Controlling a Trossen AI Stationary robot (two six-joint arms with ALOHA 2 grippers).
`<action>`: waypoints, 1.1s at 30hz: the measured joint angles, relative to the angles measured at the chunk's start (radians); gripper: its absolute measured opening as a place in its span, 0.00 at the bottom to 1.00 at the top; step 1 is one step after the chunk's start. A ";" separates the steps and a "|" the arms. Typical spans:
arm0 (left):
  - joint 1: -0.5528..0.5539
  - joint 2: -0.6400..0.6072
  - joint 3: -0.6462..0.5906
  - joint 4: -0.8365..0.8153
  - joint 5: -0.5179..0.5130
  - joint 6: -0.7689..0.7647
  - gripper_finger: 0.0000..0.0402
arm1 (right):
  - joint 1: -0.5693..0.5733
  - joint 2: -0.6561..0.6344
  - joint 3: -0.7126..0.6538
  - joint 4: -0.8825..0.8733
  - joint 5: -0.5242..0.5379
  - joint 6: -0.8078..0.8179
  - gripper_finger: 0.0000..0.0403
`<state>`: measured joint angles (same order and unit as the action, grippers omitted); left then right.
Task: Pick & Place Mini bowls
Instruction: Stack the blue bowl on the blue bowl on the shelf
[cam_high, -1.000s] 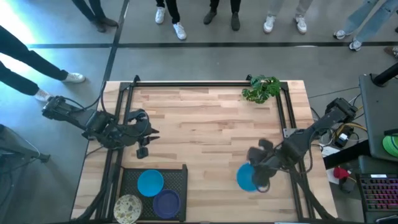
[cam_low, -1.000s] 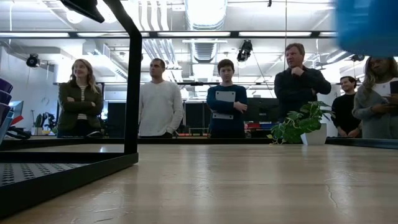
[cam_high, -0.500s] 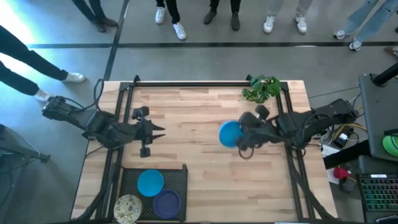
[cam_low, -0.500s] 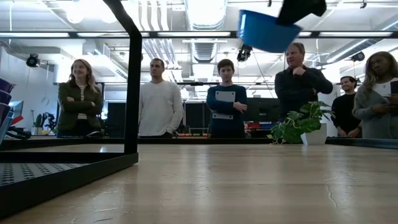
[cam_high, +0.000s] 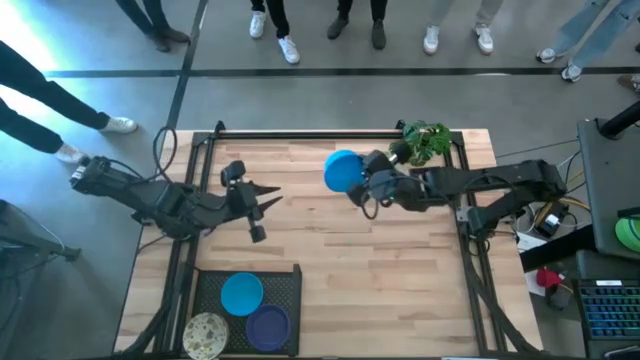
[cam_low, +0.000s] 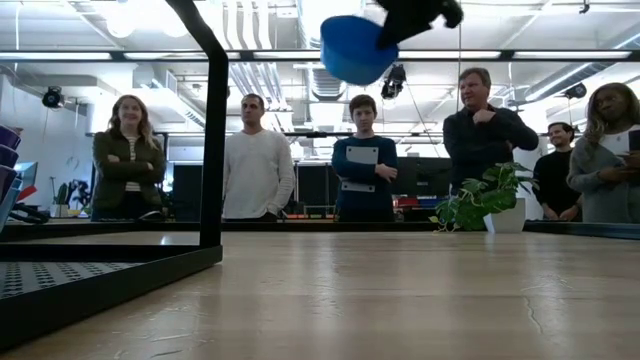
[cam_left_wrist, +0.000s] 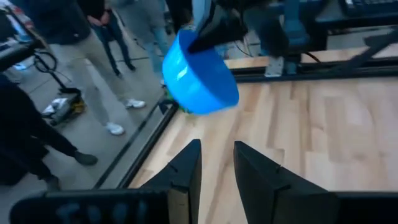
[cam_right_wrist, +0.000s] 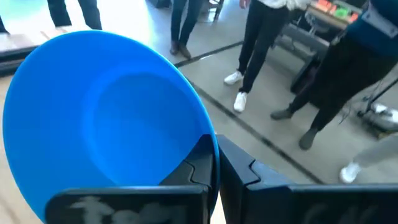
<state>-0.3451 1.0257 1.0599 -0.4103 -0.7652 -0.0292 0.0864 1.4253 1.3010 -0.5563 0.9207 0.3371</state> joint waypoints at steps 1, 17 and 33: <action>0.004 0.011 0.000 0.019 -0.004 0.005 0.22 | -0.007 0.017 0.000 0.027 0.000 -0.028 0.02; 0.098 0.183 0.000 0.229 -0.116 -0.003 0.22 | -0.032 0.149 -0.001 0.368 0.003 -0.316 0.02; 0.187 0.254 0.000 0.343 -0.129 -0.051 0.22 | -0.032 0.149 -0.001 0.366 0.000 -0.315 0.02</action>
<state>-0.1576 1.2795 1.0599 -0.0674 -0.8945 -0.0805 0.0544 1.5742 1.2999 -0.1905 0.9203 0.0219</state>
